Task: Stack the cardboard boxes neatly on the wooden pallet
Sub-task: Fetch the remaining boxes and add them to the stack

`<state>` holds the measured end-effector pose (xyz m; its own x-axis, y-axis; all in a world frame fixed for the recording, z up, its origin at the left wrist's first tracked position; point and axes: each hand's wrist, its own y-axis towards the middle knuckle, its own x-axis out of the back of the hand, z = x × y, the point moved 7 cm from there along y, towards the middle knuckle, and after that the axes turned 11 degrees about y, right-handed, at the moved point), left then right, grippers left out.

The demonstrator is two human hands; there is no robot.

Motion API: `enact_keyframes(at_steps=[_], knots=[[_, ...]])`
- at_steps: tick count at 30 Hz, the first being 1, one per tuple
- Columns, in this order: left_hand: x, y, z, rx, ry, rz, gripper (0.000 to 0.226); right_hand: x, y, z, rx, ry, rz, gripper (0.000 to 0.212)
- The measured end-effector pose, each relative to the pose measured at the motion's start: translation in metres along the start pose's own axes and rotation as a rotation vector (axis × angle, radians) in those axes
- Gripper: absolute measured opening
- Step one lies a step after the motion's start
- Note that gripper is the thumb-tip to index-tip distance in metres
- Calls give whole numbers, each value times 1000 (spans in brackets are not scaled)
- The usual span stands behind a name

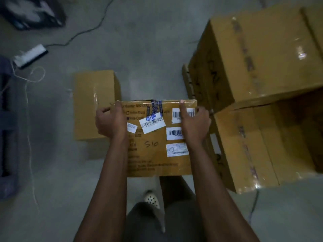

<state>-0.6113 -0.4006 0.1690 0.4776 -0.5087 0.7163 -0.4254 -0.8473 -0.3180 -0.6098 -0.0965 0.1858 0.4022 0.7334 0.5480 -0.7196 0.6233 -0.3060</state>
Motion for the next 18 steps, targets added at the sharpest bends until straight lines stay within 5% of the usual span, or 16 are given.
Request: enact_keyframes(at_steps=[7, 12, 18], knots=[[100, -131, 31, -180, -13, 142, 51, 158, -108, -27, 11, -42, -84, 82], [137, -235, 18, -347, -11, 241, 24, 261, -135, -51, -51, 45, -207, 75], [158, -337, -24, -587, -72, 204, 23, 372, -137, -56, -38, 166, -308, 76]])
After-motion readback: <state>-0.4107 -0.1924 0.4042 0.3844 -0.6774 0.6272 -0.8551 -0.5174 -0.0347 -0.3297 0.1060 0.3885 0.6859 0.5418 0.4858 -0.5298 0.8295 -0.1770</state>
